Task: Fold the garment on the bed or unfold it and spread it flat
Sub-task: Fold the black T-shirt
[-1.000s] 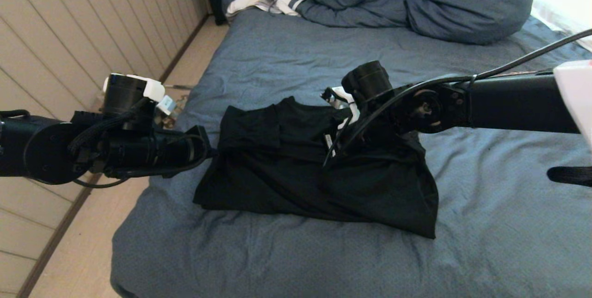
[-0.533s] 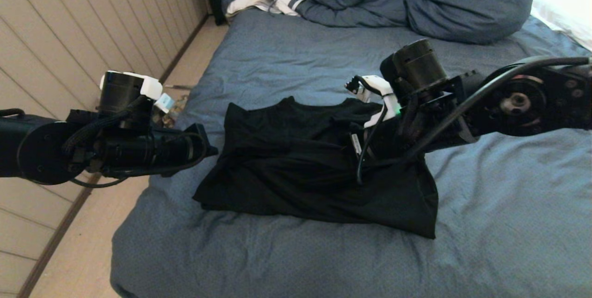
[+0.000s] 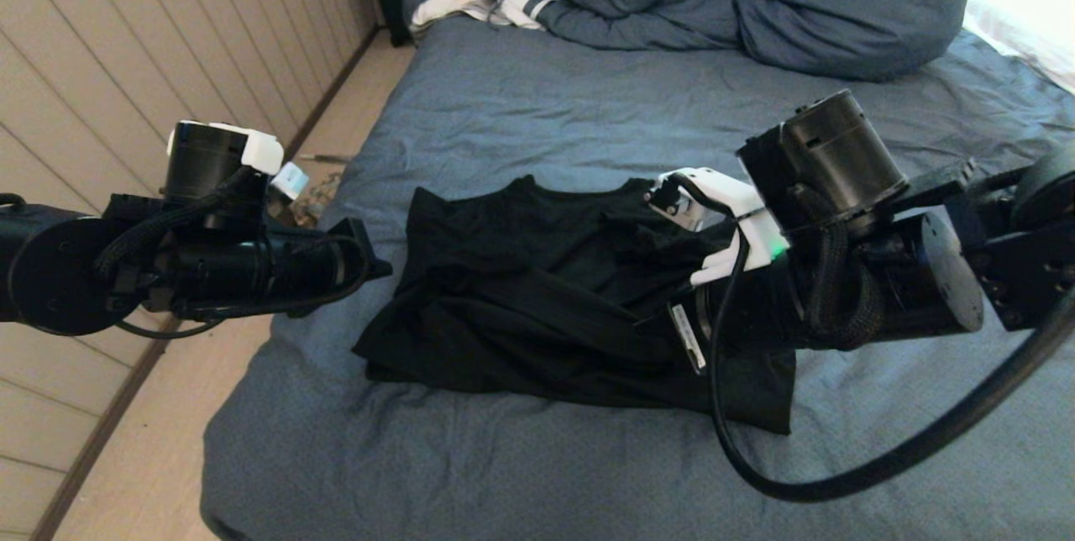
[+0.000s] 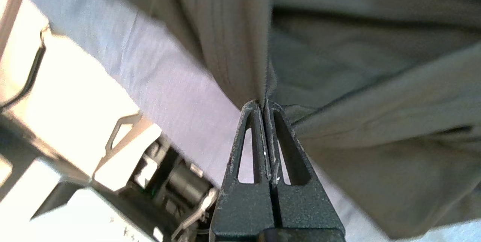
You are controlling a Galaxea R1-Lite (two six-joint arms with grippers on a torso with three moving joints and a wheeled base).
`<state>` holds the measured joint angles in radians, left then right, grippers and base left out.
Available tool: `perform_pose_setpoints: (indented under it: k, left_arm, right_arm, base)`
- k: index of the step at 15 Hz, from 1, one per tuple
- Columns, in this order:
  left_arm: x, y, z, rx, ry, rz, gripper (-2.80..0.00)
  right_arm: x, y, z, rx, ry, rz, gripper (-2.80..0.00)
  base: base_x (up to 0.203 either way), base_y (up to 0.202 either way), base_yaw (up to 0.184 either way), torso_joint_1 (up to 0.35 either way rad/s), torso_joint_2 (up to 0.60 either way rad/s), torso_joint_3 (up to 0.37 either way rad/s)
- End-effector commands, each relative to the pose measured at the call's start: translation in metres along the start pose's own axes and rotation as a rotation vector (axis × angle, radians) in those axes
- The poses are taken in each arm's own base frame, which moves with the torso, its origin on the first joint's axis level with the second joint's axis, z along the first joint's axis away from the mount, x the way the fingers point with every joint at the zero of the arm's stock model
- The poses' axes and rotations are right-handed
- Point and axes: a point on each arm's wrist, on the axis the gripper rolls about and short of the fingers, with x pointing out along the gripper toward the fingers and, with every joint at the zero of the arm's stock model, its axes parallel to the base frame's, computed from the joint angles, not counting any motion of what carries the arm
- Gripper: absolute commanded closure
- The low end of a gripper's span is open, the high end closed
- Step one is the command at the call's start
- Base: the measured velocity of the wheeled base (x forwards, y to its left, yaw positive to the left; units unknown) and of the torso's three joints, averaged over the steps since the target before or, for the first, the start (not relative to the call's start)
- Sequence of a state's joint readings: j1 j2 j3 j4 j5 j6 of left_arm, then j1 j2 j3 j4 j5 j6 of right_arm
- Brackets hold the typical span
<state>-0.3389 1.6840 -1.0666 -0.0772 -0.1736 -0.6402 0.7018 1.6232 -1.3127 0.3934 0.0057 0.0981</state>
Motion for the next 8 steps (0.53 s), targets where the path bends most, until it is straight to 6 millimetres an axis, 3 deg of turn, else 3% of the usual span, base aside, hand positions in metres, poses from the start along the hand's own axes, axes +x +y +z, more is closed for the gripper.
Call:
perform_pose_setpoints:
  k: [1, 8]
  left_arm:
    - [-0.001, -0.001, 0.001, -0.003, -0.003, -0.004, 0.0]
    - [-0.002, -0.002, 0.001, -0.002, -0.006, -0.008, 0.0]
  right_arm:
    - [-0.012, 0.006, -0.012, -0.016, 0.008, 0.02, 0.0]
    - [-0.032, 0.013, -0.062, -0.058, 0.091, 0.059, 0.0]
  base:
    - [0.0, 0.0, 0.0, 0.0, 0.0, 0.0]
    - [0.0, 0.0, 0.0, 0.0, 0.0, 0.0]
